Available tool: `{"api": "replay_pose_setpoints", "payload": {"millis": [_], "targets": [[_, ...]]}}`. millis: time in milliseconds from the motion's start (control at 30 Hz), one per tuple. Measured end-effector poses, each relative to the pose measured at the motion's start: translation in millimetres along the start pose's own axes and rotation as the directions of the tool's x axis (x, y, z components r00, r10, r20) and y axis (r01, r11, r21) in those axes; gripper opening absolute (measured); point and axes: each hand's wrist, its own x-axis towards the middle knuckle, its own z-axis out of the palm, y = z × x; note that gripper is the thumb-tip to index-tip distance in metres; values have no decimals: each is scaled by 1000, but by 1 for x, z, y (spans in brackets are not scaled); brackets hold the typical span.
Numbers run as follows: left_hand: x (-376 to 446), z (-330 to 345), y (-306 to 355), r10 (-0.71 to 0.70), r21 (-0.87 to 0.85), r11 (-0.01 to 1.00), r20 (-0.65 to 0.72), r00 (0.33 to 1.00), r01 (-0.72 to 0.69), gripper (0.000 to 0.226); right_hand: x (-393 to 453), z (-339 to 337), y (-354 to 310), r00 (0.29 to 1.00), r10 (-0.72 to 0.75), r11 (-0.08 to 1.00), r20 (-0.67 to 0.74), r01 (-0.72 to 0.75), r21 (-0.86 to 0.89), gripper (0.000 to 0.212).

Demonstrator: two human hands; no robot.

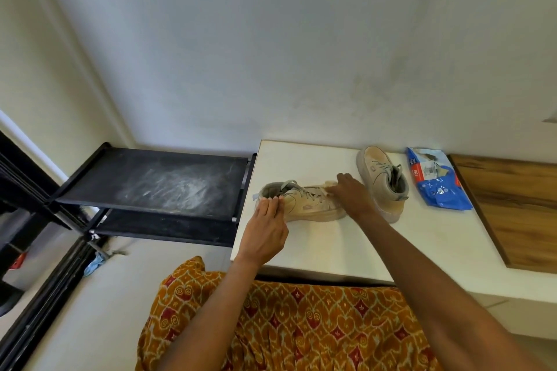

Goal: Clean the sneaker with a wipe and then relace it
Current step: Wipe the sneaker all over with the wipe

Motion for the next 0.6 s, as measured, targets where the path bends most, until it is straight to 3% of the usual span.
{"api": "replay_pose_setpoints", "payload": {"millis": [67,167,267,333,400,533,600], "targets": [[0,0,0,1,-6,1000,-11,1000,-1,52,5,1,3,996,81,996,-28,-81,-21,26],[0,-1,1,-1,9,1000,-20,1000,1,53,11,2,-7,964,259,946,-56,-242,217,28],[0,0,0,1,16,1000,-28,1000,-1,54,19,-3,-33,988,135,889,-76,-87,449,30],[1,0,-1,3,-5,1000,-29,1000,-3,54,16,-3,-45,995,-64,919,-77,89,385,28],[1,0,-2,2,-13,1000,-26,1000,-2,54,10,0,-38,987,-122,961,-108,144,235,26],[1,0,0,-3,-31,1000,-35,999,2,55,-5,3,4,998,-39,999,-56,38,-24,34],[2,0,0,-14,-55,998,-43,999,12,55,-9,2,10,999,46,999,-25,-47,-16,37]]}}
